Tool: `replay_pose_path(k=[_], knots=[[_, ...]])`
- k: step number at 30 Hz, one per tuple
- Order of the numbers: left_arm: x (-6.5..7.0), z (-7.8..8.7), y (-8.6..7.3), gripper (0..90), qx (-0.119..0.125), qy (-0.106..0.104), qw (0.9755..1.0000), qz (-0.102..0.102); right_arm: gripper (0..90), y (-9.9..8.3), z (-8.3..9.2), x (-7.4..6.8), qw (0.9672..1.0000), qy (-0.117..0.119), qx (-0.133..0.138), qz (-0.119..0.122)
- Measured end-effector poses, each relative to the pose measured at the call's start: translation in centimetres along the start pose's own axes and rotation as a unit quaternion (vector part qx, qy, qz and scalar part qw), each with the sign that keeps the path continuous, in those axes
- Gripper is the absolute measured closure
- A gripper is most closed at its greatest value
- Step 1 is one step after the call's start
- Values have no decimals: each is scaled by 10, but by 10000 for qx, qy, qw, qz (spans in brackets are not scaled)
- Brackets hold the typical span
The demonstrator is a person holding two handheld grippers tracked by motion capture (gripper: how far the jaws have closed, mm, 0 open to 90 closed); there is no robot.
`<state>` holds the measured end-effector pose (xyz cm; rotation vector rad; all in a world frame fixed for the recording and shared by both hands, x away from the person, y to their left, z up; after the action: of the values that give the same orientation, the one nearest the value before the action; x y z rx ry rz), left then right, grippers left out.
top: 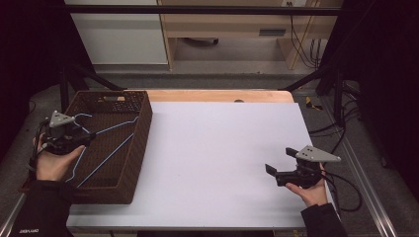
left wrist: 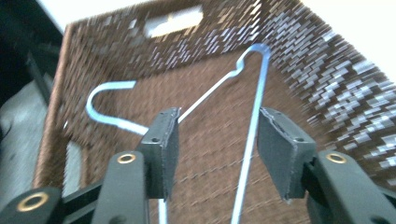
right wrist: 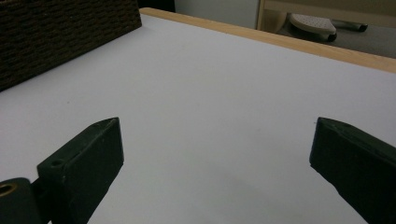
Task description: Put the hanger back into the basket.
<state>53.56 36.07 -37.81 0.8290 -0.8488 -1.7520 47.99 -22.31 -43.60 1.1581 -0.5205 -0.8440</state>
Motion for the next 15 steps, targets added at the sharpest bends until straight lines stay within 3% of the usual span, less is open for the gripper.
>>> replay_pose_path(k=[4,8,11,15], knots=[[20,9,9,376,350,-249,9991,-5,34,1,1,0,10000,0,27,-5],[41,17,16,324,621,-554,9965,-11,33,2,2,0,10000,-19,57,-18],[60,22,22,285,880,-772,9931,-26,32,2,2,1,10000,-29,70,-21],[84,27,25,226,1029,-1092,9886,-75,31,3,3,1,9999,-42,90,-15]])
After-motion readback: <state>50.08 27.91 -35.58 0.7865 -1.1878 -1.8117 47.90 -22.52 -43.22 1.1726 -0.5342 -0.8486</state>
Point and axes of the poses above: each handheld gripper's, and its own axes: z roughly backward along the jaws, y roughly out of its top, x roughly to its right, the point moved 7 cm from there along -z, roughly forward along the jaws, and after that the axes turned 5 degrees about x, right-handed, at the moved point
